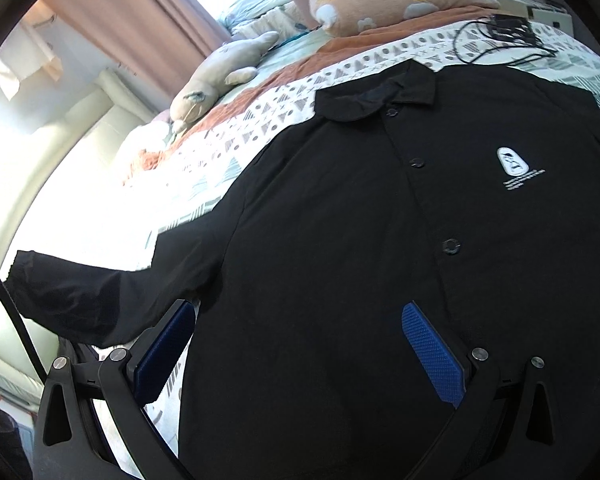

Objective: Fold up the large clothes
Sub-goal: 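Grasp the sleeve cuff with the left tool and lift it, then lay the sleeve across the shirt body and open the left tool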

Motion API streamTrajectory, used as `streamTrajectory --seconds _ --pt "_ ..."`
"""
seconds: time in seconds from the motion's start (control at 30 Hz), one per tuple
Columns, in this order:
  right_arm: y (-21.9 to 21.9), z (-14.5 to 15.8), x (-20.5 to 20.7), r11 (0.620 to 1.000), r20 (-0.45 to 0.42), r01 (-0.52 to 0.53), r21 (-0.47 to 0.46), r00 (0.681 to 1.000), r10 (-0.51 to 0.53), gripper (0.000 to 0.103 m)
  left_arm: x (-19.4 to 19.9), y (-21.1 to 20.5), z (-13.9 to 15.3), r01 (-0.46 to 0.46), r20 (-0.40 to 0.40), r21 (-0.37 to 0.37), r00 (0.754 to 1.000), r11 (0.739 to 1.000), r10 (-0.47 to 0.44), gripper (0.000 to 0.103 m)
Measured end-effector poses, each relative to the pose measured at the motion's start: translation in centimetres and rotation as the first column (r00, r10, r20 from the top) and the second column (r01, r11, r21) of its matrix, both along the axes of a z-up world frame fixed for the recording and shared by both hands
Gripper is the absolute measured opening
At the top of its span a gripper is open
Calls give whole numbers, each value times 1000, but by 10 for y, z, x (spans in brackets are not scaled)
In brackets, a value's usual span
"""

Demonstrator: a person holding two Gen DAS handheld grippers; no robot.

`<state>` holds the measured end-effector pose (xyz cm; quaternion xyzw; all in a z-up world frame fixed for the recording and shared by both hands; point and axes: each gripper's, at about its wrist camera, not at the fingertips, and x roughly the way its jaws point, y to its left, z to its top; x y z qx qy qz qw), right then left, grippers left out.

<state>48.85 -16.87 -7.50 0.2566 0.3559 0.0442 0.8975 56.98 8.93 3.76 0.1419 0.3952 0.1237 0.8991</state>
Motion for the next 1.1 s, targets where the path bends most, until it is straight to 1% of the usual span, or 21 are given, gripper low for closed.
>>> streamTrajectory --seconds 0.07,0.13,0.27,0.37,0.53,0.7,0.8,0.87,1.0,1.07,1.1 --pt "-10 0 -3 1000 2 18 23 1000 -18 103 -1 -21 21 37 25 7 999 999 -37 8" --pt "-22 2 -7 998 6 37 54 999 -37 103 -3 -47 42 74 57 37 996 997 -76 8" --pt "-38 6 -14 994 24 62 87 998 -65 103 -5 -96 77 146 106 68 983 987 -152 7" --pt "-48 9 -21 992 37 73 103 996 -77 103 -5 -135 100 198 139 87 968 976 -209 7" --pt "-66 12 -31 989 54 82 124 995 -90 103 -5 -206 123 286 174 125 937 950 -305 7" --pt "-93 14 -40 986 65 109 126 991 -117 103 -8 -274 131 372 193 154 897 916 -397 7" --pt "-116 14 -49 979 59 138 149 987 -148 103 -4 -312 132 422 194 145 875 895 -444 6" --pt "-131 13 -56 971 58 163 173 983 -175 103 1 -338 127 457 189 136 859 879 -476 6" --pt "-155 13 -70 956 58 213 201 972 -229 103 5 -376 117 527 183 84 826 846 -533 7" --pt "-162 13 -76 951 61 227 209 968 -245 103 8 -381 108 561 172 32 812 827 -557 7" --pt "-165 13 -77 949 61 232 215 966 -250 103 12 -381 100 572 155 -2 811 820 -565 7"
